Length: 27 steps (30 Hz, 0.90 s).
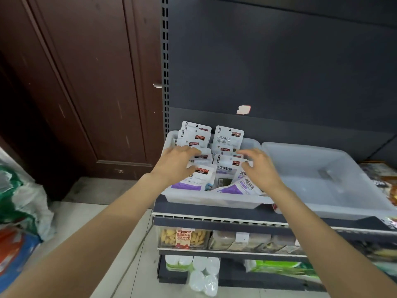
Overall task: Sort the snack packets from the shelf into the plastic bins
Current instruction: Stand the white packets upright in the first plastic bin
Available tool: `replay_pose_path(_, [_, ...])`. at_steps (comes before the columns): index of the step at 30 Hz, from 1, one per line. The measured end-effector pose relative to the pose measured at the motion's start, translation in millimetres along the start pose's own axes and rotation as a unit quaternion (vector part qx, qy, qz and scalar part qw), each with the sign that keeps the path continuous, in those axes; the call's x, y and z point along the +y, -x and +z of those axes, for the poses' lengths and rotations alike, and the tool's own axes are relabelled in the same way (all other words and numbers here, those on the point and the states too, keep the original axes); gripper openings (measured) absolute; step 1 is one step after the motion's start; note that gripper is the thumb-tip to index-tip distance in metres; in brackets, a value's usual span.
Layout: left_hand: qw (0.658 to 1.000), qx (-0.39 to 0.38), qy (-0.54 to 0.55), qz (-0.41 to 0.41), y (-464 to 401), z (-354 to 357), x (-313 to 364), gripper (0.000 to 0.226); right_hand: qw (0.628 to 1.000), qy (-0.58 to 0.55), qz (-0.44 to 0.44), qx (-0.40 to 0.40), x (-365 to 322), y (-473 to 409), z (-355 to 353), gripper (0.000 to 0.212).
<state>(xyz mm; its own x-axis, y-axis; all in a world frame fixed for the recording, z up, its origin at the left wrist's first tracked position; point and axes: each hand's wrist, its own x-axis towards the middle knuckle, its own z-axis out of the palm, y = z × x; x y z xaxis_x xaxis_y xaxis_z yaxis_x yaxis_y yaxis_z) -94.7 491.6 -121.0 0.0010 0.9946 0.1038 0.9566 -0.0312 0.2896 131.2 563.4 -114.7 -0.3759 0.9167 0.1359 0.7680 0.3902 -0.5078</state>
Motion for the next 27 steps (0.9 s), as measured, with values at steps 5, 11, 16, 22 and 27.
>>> replay_pose_path(5, [0.993, -0.006, -0.115, 0.032, -17, 20, 28, 0.048, 0.99, -0.023, 0.105, -0.092, 37, 15, -11, 0.042])
replay_pose_path(11, [0.998, -0.02, -0.054, 0.028, -18, 19, 20, 0.049, 0.997, 0.055, 0.056, 0.013, 29, 16, -12, 0.014])
replay_pose_path(16, [0.999, -0.022, -0.033, 0.021, -8, 16, 11, 0.05, 0.966, 0.252, -0.049, -0.005, 6, 1, -20, 0.022])
replay_pose_path(22, [1.0, 0.008, -0.019, 0.018, 4, 13, 9, 0.055, 0.983, 0.171, 0.009, -0.073, -1, 10, 22, 0.025])
replay_pose_path(27, [0.999, 0.026, -0.026, 0.024, 8, 16, 19, 0.057, 0.996, 0.051, -0.006, -0.076, 7, 10, 7, 0.035])
